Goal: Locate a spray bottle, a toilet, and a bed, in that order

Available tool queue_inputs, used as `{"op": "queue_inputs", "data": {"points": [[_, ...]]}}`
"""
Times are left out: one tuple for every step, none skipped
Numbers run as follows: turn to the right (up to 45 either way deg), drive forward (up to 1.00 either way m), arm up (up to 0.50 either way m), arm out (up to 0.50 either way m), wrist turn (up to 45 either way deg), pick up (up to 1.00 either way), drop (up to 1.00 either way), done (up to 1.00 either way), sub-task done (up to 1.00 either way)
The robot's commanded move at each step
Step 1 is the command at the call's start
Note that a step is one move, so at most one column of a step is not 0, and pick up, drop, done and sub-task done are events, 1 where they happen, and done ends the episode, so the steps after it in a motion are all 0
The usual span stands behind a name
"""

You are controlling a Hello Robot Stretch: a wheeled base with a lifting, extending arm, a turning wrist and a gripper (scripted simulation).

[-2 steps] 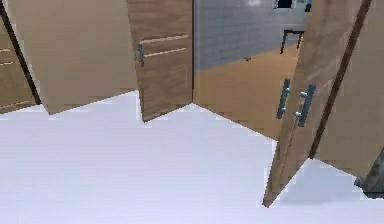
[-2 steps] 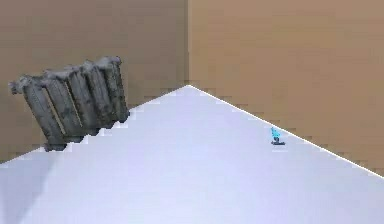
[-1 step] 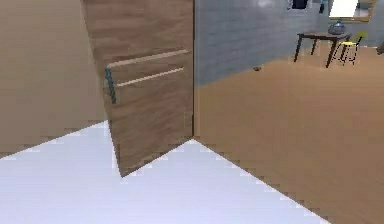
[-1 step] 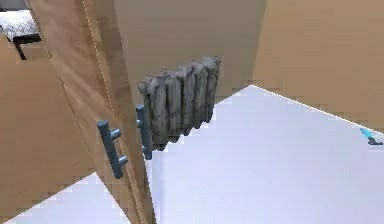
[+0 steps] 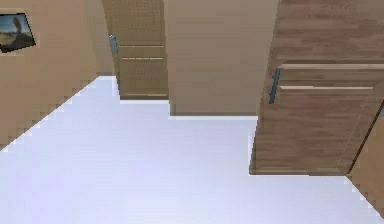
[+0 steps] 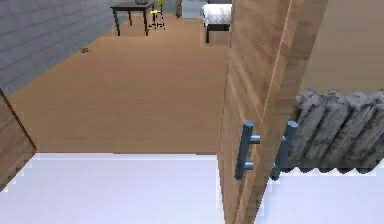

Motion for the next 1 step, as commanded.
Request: {"op": "queue_inputs", "data": {"points": [[-3.0,0.00,0.00,0.00,0.0,0.00,0.00,0.00,0.00]]}}
